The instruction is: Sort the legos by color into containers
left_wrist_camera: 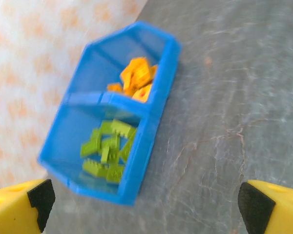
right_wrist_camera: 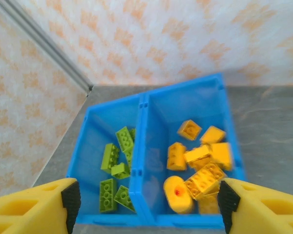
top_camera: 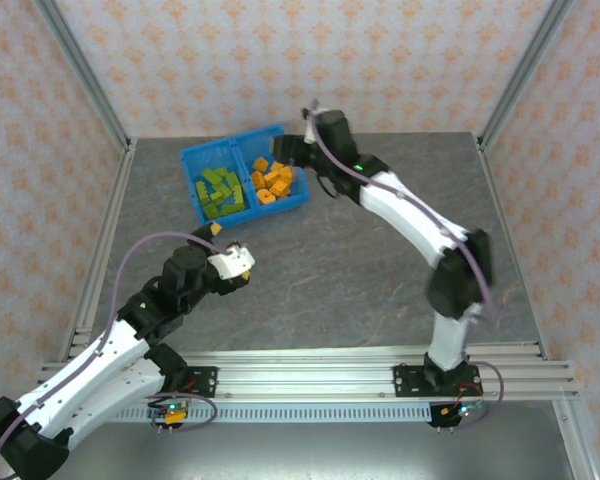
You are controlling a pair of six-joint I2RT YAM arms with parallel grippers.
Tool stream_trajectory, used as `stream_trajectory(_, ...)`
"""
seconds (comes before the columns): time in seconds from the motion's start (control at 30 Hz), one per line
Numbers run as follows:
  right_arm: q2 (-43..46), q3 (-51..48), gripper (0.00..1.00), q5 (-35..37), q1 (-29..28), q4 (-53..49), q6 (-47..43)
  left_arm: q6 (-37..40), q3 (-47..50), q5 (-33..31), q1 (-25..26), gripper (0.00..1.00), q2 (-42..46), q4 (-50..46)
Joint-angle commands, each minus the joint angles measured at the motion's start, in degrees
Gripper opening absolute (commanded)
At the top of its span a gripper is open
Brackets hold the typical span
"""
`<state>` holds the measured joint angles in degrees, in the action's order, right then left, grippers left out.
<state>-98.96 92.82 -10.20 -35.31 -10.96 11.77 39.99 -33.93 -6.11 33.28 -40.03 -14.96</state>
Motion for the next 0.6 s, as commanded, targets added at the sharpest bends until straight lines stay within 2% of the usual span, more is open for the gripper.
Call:
stream_trajectory(0.0,14.46,-19.82,0.79,14.21,-0.03,8.52,-5.41,-22.17,-6.76,-9.56,-0.79,1.00,0.10,-0.15)
stream_trajectory(0.07,23.59,-31.69,0.82,22.49,0.21,11.30,-6.15,-30.77,-5.86,-12.60,-0.99,1.00,0.97,0.81)
stream_trajectory(0.2,39.11,-51.95,0.94,34.79,0.68,17.73,-8.35,-39.01,-0.24,-21.48,-1.50,1.00,0.79,4.83)
stream_trajectory(0.27,43.42,-56.80,1.00,42.16,1.17,16.23,-7.10,-40.85,1.39,-25.75,-2.11,1.00,-0.85,5.24)
stream_trajectory(0.3,44.87,-58.87,0.99,45.99,1.87,15.49,-6.32,-41.60,2.77,-27.58,-2.92,1.00,-2.13,6.11)
stream_trajectory(0.4,46.65,-65.67,0.99,56.94,5.57,19.14,-4.93,-43.29,6.26,-27.99,-6.60,1.00,-5.59,10.12)
stream_trajectory(0.5,45.70,-71.70,0.99,56.49,13.46,27.98,-5.00,-40.09,9.11,-30.62,-9.17,1.00,-8.60,17.38)
stream_trajectory(0.57,43.60,-73.33,0.99,51.78,18.97,31.70,-6.26,-35.99,10.75,-31.16,-11.34,1.00,-10.32,22.38)
